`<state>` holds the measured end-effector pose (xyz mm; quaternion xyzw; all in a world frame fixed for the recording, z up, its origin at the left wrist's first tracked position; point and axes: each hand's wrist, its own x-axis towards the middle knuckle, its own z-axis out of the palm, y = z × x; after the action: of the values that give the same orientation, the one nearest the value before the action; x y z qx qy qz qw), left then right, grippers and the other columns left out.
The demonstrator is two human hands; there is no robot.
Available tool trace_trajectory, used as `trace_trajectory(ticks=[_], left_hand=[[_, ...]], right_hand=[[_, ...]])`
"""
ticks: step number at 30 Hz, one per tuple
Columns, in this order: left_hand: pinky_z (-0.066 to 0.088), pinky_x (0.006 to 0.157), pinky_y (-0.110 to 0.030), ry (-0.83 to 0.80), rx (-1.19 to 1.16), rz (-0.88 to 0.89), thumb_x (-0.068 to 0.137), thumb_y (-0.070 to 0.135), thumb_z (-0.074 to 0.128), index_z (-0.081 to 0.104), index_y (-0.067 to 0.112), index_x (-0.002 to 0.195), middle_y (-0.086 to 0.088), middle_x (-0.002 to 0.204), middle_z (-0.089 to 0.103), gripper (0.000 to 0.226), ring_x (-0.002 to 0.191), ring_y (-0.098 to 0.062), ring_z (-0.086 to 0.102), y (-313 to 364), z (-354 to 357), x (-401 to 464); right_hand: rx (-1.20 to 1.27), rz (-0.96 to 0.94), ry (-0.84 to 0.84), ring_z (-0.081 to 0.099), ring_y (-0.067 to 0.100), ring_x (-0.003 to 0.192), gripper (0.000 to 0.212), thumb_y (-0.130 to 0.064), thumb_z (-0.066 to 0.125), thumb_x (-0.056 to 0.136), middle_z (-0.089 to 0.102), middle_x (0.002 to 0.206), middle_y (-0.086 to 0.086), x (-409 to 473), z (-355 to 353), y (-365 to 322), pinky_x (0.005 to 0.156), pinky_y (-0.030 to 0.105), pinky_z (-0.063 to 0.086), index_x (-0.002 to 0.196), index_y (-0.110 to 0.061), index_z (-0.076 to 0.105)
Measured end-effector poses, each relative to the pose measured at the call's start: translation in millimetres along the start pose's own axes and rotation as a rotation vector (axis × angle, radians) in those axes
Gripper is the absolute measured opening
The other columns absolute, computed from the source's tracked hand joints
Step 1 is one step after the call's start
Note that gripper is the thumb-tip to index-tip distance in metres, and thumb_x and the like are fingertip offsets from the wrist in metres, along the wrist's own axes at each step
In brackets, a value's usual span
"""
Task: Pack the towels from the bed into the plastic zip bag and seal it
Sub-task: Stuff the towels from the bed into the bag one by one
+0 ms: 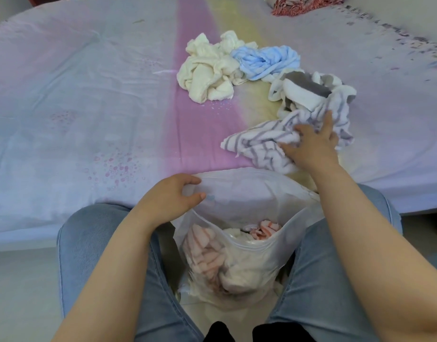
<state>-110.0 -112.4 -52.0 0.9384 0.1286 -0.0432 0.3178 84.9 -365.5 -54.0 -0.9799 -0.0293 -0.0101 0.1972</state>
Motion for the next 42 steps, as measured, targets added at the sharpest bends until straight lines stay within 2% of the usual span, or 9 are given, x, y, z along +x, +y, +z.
trace_trajectory(ticks=[6,15,16,17,18,24,28,35,42], left_hand=[[0.034,0.098,-0.021,-0.012,0.039,0.016,0.087,0.049,0.061,0.053,0.031,0.133,0.014,0.141,0.049,0.05,0.129,-0.009,0.045,5,0,-7],[0.037,0.092,-0.023,-0.03,0.027,0.013,0.08,0.046,0.066,0.055,0.025,0.127,0.009,0.129,0.057,0.052,0.116,-0.011,0.051,3,-7,-22],[0.036,0.089,-0.023,0.006,-0.036,-0.029,0.029,0.093,0.04,0.055,0.016,0.125,0.004,0.124,0.057,0.124,0.11,-0.013,0.049,0,-6,-22],[0.032,0.087,-0.022,-0.066,-0.011,-0.057,0.059,-0.005,0.04,0.054,0.007,0.124,-0.001,0.123,0.055,0.068,0.107,-0.016,0.046,-10,-4,-20],[0.03,0.086,-0.021,-0.075,-0.012,-0.068,0.073,0.064,0.063,0.052,0.003,0.125,-0.003,0.122,0.053,0.081,0.105,-0.019,0.046,-2,-7,-24],[0.032,0.101,-0.018,-0.106,-0.008,0.038,0.083,0.025,0.066,0.04,0.031,0.142,0.015,0.147,0.04,0.065,0.131,-0.003,0.039,6,-12,-20],[0.031,0.101,-0.018,-0.115,-0.005,0.056,0.083,0.024,0.066,0.04,0.031,0.142,0.016,0.146,0.04,0.065,0.131,-0.003,0.039,3,-11,-20],[0.03,0.099,-0.017,-0.102,-0.001,0.077,0.084,0.024,0.066,0.041,0.031,0.142,0.015,0.146,0.04,0.063,0.131,-0.003,0.038,1,-11,-16],[0.033,0.098,-0.019,-0.011,-0.068,0.053,0.085,0.028,0.066,0.05,0.03,0.135,0.013,0.14,0.049,0.053,0.127,-0.006,0.045,5,-4,-9]], right_hand=[[0.077,-0.068,-0.008,0.055,0.036,0.102,0.018,-0.016,0.048,0.09,0.062,0.103,0.022,18,-12,11,0.076,0.037,0.04,0.095,-0.003,0.059],[1.242,-0.312,-0.517,0.053,0.013,0.064,0.029,0.006,0.053,0.078,0.058,0.069,-0.003,-97,-75,-59,0.055,0.021,0.044,0.073,-0.022,0.059],[1.283,-0.372,-0.613,0.054,0.013,0.065,0.031,0.011,0.051,0.08,0.06,0.071,-0.003,-108,-72,-62,0.057,0.022,0.044,0.074,-0.019,0.061],[1.209,-0.429,-0.655,0.055,0.012,0.07,0.027,0.01,0.053,0.082,0.062,0.076,-0.002,-115,-68,-61,0.061,0.021,0.045,0.079,-0.014,0.063],[1.037,-0.485,-0.625,0.056,0.01,0.077,0.02,0.006,0.056,0.084,0.062,0.083,-0.003,-117,-60,-60,0.066,0.017,0.045,0.086,-0.011,0.064],[-0.398,-0.5,-0.551,0.053,0.018,0.087,0.021,-0.027,0.048,0.094,0.061,0.106,0.002,-95,-17,-36,0.073,0.026,0.038,0.107,-0.018,0.062],[-0.062,-0.478,-0.615,0.056,0.014,0.102,0.043,-0.057,0.05,0.088,0.034,0.121,-0.015,-110,-28,-40,0.091,0.034,0.045,0.125,-0.036,0.048],[-0.173,-0.463,-0.9,0.058,0.015,0.098,0.06,-0.062,0.025,0.093,0.063,0.115,-0.006,-120,-30,-58,0.087,0.029,0.042,0.109,-0.022,0.066],[0.477,-0.336,0.025,0.061,0.011,0.089,0.01,-0.027,0.061,0.088,0.061,0.117,0.0,-41,-11,-54,0.077,0.026,0.045,0.085,-0.02,0.066]])
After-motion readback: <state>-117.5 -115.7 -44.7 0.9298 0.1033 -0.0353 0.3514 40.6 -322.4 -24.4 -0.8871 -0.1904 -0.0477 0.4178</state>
